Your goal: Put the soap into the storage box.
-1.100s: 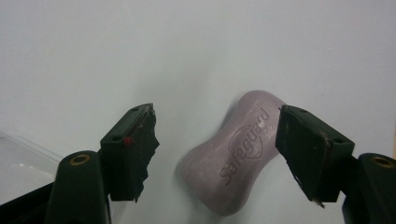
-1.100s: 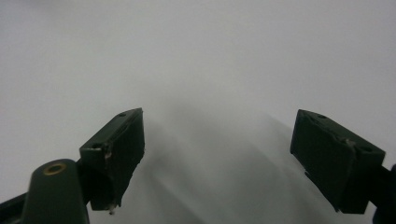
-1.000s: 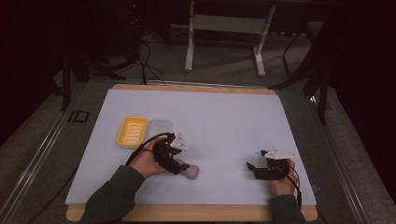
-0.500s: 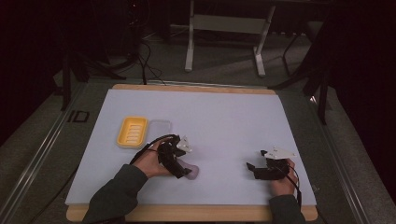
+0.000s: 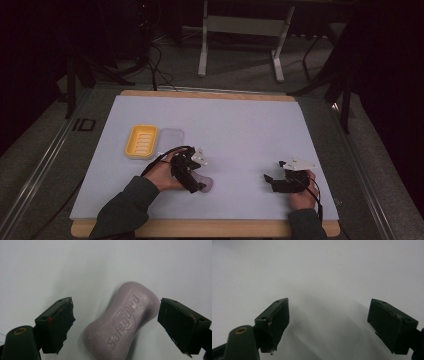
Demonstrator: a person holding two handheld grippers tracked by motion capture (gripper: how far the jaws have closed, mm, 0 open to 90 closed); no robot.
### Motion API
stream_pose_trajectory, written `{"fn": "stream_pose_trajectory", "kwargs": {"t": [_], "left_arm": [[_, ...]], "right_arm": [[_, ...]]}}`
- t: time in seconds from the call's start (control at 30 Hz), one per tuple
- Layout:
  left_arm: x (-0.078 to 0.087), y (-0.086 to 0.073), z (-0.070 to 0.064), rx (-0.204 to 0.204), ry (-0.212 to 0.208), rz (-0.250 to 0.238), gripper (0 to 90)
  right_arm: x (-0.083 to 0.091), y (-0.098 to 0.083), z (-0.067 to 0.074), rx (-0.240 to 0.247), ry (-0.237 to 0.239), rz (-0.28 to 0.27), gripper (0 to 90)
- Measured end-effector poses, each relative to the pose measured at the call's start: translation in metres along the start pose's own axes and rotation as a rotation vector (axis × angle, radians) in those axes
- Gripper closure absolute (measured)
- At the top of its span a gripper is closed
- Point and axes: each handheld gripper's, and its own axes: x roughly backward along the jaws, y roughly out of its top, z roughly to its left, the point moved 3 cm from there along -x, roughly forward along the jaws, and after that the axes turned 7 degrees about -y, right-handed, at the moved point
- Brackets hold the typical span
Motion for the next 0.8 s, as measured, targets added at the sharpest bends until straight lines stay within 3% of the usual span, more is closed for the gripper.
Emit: {"fn": "stream_pose_trajectory", "kwargs": {"t": [0.4, 0.53, 0.63, 0.8], "left_arm": [[-0.007, 0.005, -0.009, -0.042, -0.001, 0.017, 8.7], [-0.013, 0.005, -0.011, -0.062, -0.023, 0.037, 8.0], [-0.018, 0.005, -0.013, -0.095, -0.022, 0.052, 10.2], [-0.025, 0.002, -0.013, -0.102, -0.008, 0.084, 10.0]], "right_arm": [[0.000, 0.000, 0.000, -0.003, 0.001, 0.000, 17.4], [0.000, 0.000, 0.000, -0.005, 0.001, 0.001, 17.4], [0.000, 0.000, 0.000, -0.005, 0.001, 0.001, 17.4], [0.000, 0.000, 0.000, -0.005, 0.001, 0.002, 17.4]]}}
